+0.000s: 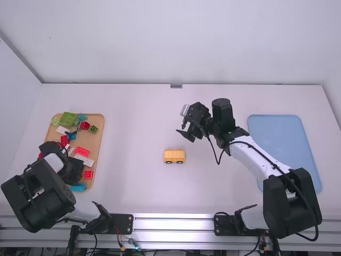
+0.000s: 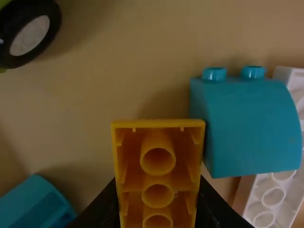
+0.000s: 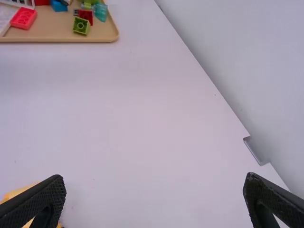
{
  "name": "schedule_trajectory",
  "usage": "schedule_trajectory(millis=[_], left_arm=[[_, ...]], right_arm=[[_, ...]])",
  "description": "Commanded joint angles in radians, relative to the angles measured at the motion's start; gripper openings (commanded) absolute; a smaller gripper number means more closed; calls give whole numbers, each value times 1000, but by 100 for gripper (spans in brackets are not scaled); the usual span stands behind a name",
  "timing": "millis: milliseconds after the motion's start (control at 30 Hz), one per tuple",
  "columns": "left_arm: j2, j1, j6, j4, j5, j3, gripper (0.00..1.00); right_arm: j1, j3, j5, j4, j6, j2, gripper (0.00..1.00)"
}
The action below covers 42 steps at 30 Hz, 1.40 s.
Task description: Assemble lego blocks to make yellow taxi
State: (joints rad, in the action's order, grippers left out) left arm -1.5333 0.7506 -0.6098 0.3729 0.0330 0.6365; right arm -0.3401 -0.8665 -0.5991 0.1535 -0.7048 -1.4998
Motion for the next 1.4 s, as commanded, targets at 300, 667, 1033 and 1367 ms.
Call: schedule_trajectory(millis=[300, 667, 1033, 1367], left_arm=[[93, -5, 43, 100, 83, 56, 13], [447, -6, 487, 74, 697, 88, 14], [354, -392, 607, -367, 1111, 41, 12], [77, -764, 594, -975, 1281, 62, 7]], right_arm=[[-1, -4, -52, -3, 21, -2, 99], [-1, -4, -274, 106, 306, -2, 99], [-1, -3, -577, 365, 707, -39, 99], [60, -4, -716, 639, 986, -149, 96]])
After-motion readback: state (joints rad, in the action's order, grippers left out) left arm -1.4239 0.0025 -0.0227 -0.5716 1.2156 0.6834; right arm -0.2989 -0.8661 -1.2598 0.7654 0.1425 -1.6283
